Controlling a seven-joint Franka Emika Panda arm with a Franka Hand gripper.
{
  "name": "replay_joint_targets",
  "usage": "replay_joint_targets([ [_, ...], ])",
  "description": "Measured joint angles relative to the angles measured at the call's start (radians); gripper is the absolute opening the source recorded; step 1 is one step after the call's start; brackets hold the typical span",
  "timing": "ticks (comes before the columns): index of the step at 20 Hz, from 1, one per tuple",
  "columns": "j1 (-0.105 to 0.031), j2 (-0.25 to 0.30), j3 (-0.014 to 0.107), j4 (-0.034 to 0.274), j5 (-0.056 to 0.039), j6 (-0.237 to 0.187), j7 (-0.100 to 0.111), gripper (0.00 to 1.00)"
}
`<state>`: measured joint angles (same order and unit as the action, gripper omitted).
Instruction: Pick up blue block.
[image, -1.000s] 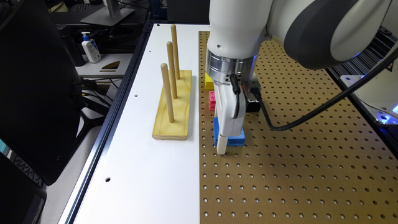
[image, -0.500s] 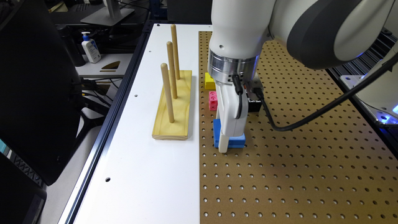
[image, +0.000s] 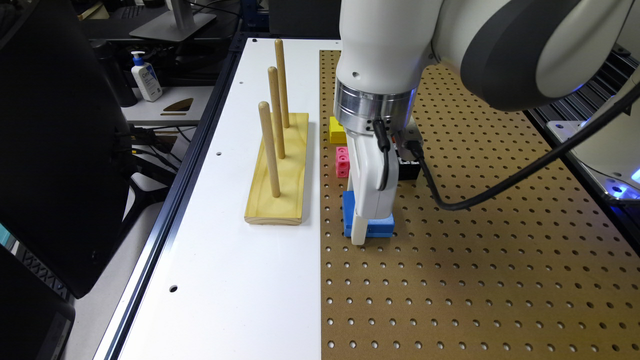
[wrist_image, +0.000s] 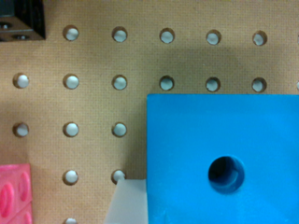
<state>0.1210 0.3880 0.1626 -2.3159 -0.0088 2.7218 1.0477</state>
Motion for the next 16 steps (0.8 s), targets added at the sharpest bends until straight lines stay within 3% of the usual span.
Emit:
replay_joint_targets([
  [8, 0.0, -0.046, 0.0, 0.001, 0.0, -0.039, 0.0, 0.0],
  [13, 0.0, -0.182, 0.005, -0.001, 0.0025, -0.174, 0.008, 0.0],
  [16, 0.0, -0.218, 0.008, -0.007, 0.0026, -0.209, 0.012, 0.0],
])
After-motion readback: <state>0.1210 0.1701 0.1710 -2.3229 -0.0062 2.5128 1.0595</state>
